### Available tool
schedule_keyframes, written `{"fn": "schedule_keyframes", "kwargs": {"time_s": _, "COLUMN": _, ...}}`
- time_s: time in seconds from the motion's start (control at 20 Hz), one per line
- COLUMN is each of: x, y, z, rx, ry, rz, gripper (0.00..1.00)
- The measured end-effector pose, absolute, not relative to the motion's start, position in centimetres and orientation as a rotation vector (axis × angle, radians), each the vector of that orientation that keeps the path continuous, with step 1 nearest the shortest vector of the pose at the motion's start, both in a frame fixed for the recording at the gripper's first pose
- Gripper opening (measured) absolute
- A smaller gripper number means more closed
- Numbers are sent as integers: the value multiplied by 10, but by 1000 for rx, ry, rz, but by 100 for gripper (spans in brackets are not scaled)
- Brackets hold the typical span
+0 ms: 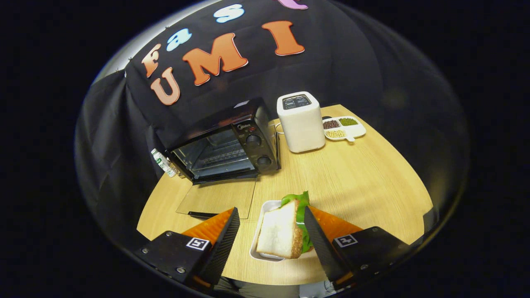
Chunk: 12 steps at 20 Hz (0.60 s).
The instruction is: Open the toaster oven, put the food inside, and close the toaster oven door.
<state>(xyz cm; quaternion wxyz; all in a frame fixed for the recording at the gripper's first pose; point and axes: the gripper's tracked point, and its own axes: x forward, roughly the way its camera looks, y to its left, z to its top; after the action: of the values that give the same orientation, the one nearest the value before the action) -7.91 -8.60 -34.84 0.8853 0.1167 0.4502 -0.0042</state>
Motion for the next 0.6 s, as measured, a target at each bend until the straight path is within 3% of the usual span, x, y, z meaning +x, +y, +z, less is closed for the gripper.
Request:
{"fn": "schedule_keyframes", "kwargs": {"time_s": 0.4, "x": -82, "y": -112, "z": -366, "rx": 293, "ry": 969, "rz": -71, "gripper": 92}}
{"fn": "schedule_keyframes", "kwargs": {"time_s": 0.6, "x": -77, "y": -115, "z": -348, "rx": 289, "ry": 897, "rz": -69, "gripper": 91}}
